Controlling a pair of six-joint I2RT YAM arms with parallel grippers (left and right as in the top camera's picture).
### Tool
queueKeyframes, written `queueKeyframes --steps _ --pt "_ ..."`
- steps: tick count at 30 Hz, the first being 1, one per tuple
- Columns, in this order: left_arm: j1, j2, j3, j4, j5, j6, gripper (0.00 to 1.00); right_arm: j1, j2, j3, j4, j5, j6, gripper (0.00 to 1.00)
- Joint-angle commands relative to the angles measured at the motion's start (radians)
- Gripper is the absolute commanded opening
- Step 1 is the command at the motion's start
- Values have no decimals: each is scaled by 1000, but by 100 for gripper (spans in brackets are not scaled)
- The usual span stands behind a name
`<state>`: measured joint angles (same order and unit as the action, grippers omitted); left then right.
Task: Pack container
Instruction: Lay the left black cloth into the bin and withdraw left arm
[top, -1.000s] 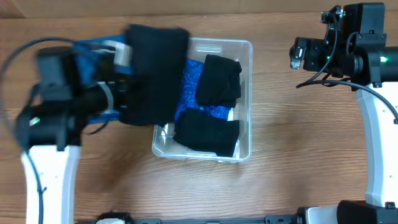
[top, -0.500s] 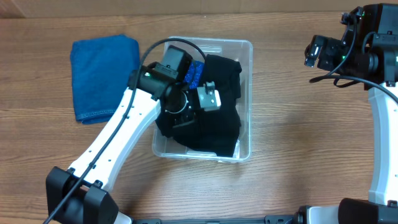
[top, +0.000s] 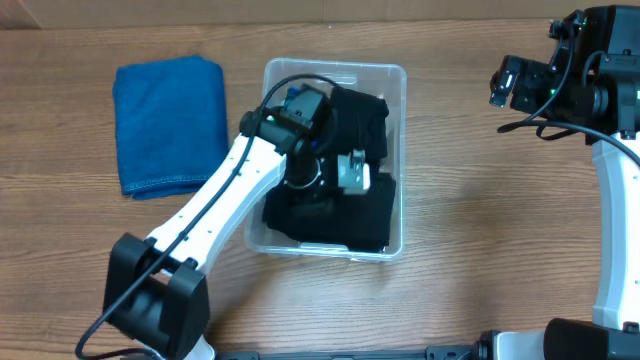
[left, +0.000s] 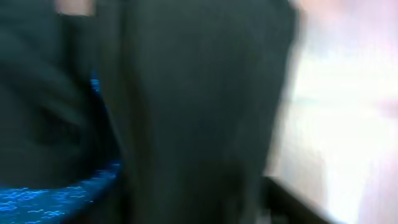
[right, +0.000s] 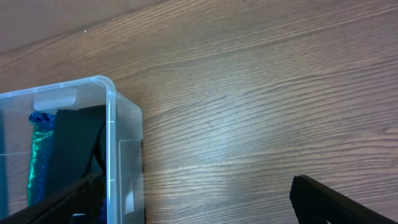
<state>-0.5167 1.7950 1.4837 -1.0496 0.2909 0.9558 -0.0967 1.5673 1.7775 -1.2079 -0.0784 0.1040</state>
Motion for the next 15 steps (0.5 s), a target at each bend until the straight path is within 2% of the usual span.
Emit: queueKeyframes --steps 1,5,8,12,14,15 --pt "26 -9 80 106 -218 -354 100 0 -2 2 2 -2 5 100" --pt "78 -53 242 82 -306 -490 100 0 5 2 1 -3 5 100" --pt "135 -94 361 32 -466 -682 100 0 37 2 2 -5 5 100" --pt "229 -160 393 -37 -480 -927 100 0 160 2 11 -68 5 99" --pt "305 -185 393 -96 -456 -1062 100 0 231 2 46 -107 0 84" --pt "356 -191 393 -132 -406 -1092 100 1 282 2 75 -135 0 69"
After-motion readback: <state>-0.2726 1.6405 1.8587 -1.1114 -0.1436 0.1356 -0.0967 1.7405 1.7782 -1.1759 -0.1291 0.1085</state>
